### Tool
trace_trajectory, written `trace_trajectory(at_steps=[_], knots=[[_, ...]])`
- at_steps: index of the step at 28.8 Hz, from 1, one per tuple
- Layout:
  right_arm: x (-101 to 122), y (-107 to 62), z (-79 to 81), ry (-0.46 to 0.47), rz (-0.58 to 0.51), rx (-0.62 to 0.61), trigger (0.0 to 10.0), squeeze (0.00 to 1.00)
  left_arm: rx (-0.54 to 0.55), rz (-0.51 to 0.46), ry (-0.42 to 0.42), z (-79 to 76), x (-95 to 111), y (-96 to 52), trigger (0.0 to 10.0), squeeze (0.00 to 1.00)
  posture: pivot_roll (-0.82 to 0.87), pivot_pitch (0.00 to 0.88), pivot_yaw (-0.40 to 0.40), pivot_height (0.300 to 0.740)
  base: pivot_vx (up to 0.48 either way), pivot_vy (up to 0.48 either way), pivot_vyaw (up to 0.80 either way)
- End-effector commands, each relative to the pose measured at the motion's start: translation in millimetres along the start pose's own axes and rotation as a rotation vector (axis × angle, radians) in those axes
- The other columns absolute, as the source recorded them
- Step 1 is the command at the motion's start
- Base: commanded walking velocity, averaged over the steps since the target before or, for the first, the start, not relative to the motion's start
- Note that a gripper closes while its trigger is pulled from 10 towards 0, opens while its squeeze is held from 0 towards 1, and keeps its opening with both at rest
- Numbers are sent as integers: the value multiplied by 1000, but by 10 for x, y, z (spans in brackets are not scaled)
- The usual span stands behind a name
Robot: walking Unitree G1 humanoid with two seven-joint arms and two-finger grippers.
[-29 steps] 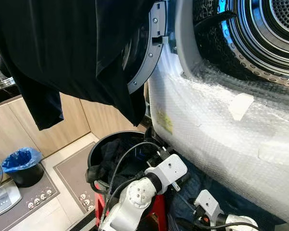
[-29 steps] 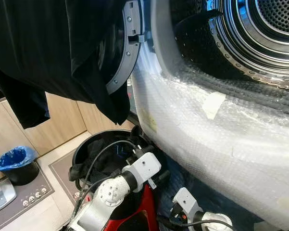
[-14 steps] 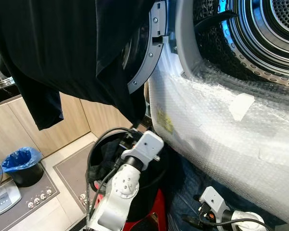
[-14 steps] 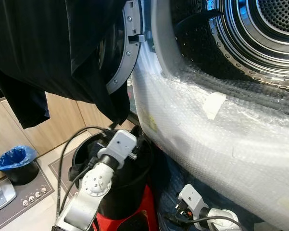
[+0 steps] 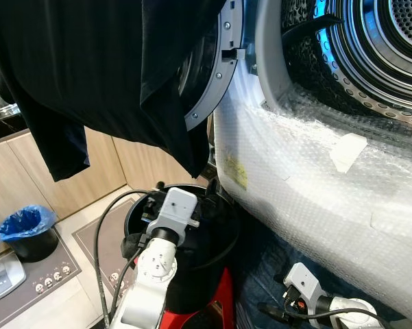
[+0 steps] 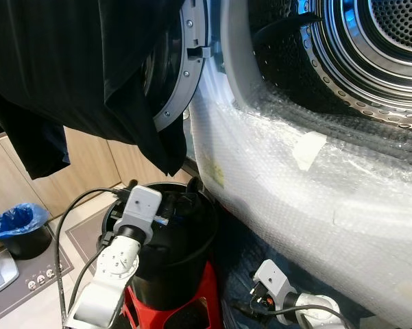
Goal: Clothes washing
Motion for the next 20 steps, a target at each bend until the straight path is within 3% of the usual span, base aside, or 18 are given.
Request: trace_trajectory(at_steps=[1, 8, 12, 16, 20], knots=[[46, -16, -17, -9, -19, 2, 10000, 0, -8, 34, -60, -101, -37, -22, 10000, 0, 20, 0, -22, 740, 0, 0, 0], [108, 13, 50, -17, -56, 34, 10000, 0, -110, 6, -81, -202, 42, 94, 10000, 0, -10, 0, -11, 740, 0, 0, 0], [101, 1, 66, -15, -60, 37, 10000, 0, -183, -14, -149, -328, 110, 96, 10000, 0, -18, 0, -9, 740, 0, 0, 0], [96, -20, 67, -10, -60, 40, 10000, 0, -163, 22, -215, -335, 65, 95, 10000, 0, -25, 0, -7, 740, 0, 0, 0], [102, -42, 45, -10, -60, 33, 10000, 0, -139, 36, -221, -312, 40, 91, 10000, 0, -24, 0, -9, 740, 0, 0, 0]])
Point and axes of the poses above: a point about 5 cm out from each wrist's last joint towards the gripper, its own y axis pointing out of the wrist towards the gripper, its own x axis along the axis of the wrist's last joint, z = x × y, the point moved 3 cm from there along y, pointing out of the wrist towards the gripper, and after that the axes turned 2 degrees about y, right-handed, at the moved point
